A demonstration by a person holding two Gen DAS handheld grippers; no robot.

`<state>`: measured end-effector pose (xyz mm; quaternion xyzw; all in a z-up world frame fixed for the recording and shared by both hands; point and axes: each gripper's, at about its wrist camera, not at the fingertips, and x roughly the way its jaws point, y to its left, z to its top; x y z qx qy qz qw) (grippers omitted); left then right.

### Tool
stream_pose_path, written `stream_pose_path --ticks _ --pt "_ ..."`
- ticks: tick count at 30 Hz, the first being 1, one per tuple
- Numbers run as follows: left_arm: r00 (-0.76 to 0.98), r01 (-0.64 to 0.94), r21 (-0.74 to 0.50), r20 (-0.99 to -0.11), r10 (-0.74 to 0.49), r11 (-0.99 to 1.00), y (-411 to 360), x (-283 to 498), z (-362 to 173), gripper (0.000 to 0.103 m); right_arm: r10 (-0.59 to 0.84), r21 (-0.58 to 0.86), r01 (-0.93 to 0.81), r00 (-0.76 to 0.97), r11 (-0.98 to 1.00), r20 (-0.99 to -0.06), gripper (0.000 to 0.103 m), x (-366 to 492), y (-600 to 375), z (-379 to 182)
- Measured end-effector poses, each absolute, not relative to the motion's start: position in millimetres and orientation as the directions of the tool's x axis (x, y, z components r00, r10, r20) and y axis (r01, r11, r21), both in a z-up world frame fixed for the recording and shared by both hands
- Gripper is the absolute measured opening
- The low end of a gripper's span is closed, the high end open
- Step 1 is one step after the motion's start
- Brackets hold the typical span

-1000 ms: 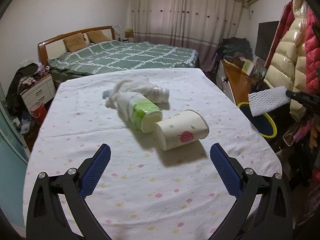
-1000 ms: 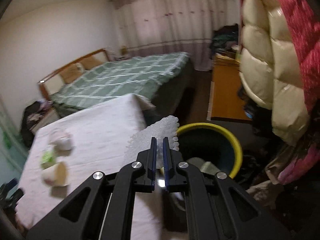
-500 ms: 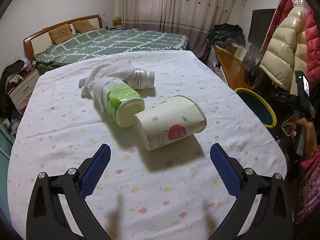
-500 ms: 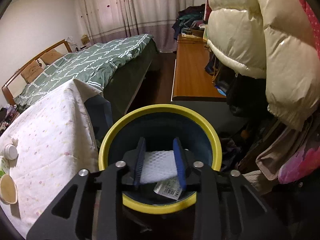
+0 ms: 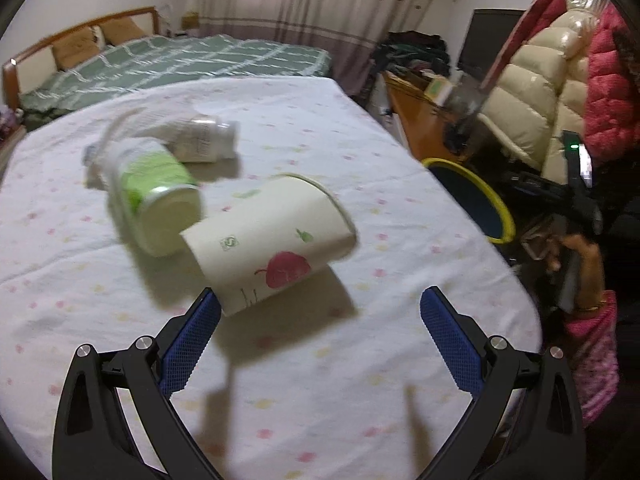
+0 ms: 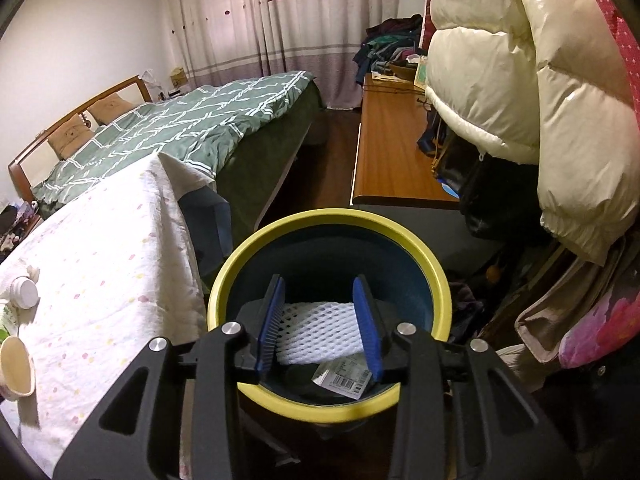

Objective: Collect trash
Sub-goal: 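Grasp the pink-strawberry paper cup with the left gripper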

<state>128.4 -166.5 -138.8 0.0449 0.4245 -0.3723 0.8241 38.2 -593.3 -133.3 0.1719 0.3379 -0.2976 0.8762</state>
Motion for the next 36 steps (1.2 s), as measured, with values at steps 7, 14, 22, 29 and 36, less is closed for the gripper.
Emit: stream_pose_path --ticks 7,14,22,29,36 --pt "0.187 0.734 -0.375 -0.69 -0.7 0.566 -186.1 100.8 -119.7 0.098 -0.393 0.113 0.628 0.607 0.77 -0.691 0.038 35.2 -591.8 -132.0" --pt "0.23 0.7 -0.337 -0.729 -0.645 0.63 -175.2 103.6 -94.8 0.098 -0.386 0.12 0.623 0.612 0.773 -0.69 0.04 33.5 -591.7 -131.7" --pt "0.153 0.562 -0.409 -0.802 -0.577 0.718 -191.6 151.4 -118.1 0.098 -0.367 0.125 0.606 0.618 0.785 -0.695 0.04 34.6 -589.0 -132.2" --pt "0.213 0.569 -0.285 -0.855 -0.473 0.772 -223.5 157.8 -120.6 0.098 -0.355 0.132 0.609 0.61 0.782 -0.708 0.042 34.7 -594.2 -137.6" --pt "0.238 0.567 -0.16 -0.907 -0.346 0.808 -243.4 168.6 -132.7 0.098 -0.329 0.152 0.6 0.612 0.785 -0.719 0.042 37.4 -597.2 -145.2"
